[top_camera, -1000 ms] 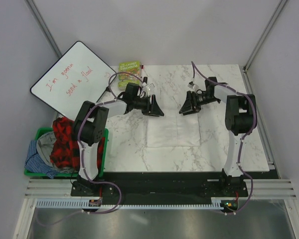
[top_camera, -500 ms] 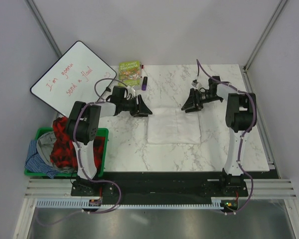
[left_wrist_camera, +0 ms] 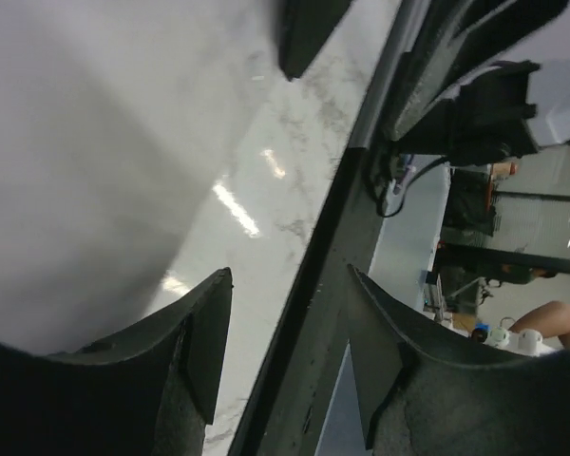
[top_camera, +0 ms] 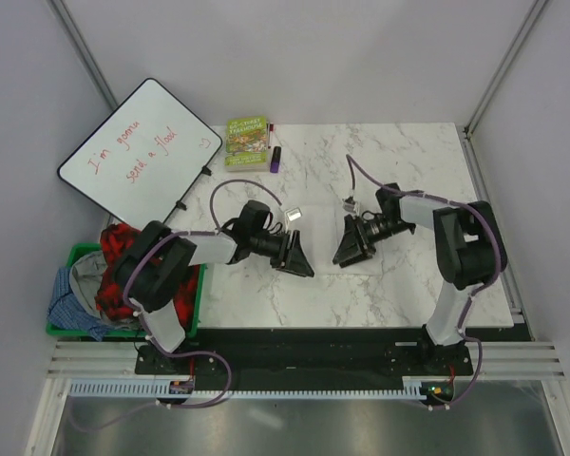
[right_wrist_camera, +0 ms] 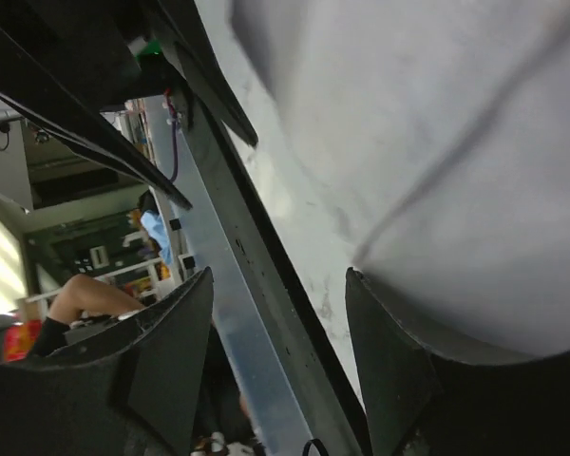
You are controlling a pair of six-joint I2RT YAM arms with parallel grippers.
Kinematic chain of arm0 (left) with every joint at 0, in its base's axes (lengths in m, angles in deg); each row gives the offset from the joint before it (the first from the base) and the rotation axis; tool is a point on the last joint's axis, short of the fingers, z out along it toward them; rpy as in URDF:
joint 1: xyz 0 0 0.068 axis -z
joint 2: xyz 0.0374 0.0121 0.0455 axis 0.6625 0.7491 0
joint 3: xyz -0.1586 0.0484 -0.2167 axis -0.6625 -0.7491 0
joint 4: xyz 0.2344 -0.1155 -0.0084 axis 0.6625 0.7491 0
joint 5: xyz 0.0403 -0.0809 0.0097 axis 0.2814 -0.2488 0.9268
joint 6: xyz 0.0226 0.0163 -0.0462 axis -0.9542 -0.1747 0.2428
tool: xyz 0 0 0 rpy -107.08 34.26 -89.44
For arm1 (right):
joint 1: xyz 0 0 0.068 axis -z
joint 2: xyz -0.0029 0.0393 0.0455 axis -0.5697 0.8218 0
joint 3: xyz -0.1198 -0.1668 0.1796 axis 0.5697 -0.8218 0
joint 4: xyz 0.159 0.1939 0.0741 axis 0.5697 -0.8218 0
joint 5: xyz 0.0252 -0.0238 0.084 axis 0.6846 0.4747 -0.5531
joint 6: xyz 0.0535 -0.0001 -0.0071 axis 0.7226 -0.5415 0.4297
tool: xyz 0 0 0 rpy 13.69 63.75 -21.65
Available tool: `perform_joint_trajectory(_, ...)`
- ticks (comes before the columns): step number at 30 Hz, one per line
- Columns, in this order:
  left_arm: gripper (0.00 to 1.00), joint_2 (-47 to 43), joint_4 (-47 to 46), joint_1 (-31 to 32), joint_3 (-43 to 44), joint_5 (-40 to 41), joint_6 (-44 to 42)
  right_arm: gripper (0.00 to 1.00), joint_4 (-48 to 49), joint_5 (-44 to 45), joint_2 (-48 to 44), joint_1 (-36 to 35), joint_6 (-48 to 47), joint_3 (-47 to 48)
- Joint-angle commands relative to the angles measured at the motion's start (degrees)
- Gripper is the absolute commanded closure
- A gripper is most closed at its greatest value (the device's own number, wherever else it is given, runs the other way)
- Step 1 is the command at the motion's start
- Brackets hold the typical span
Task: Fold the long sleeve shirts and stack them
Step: Fold the shirt
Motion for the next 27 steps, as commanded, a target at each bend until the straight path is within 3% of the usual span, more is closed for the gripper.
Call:
perform_joint_trajectory(1, 0.42, 9.2, -1.6, -4.0, 1.4, 2.0, 1.0, 0.36, -2.1, 2.0, 9.6, 2.9, -6.2, -2.7)
perform_joint_trajectory(7, 0.42, 9.9, 2.5, -7.2, 0.0, 1.4, -2.0, 0.36, -6.0, 14.4, 15.8, 9.6, -10.0, 2.6)
perform_joint_trajectory(10, 0.42, 2.9, 6.8, -6.0, -2.1, -2.5, -6.0, 0.36, -8.0, 23.8, 16.8, 10.8, -12.3, 10.5)
perform_joint_trajectory(14, 0.41, -8.3, 16.2, -6.3, -1.0, -4.8, -14.1, 0.35, -11.5, 35.7, 19.9, 9.9, -17.8, 29.6)
perform_joint_trajectory(16, 0.4, -14.1, 21.6, -7.7, -0.2, -4.3, -19.5, 0.35, -17.1, 37.1, 22.5, 9.5, -19.7, 41.9)
perform_joint_trajectory(19, 0.4, -17.9, 24.4, -12.4, 0.5, -4.7, -21.1, 0.35, -18.2, 36.3, 22.9, 8.3, -18.5, 52.8)
perform_joint_trajectory(23, 0.4, -20.1, 26.4, -16.0, 0.7, -0.1, -25.1, 0.36, -13.4, 37.3, 23.0, 2.3, -14.0, 55.7)
perform_joint_trajectory(27, 0.4, -20.4, 25.4, -19.9, 1.0, 3.4, -23.1, 0.41, -6.6, 39.9, 26.3, -4.2, -9.5, 55.0)
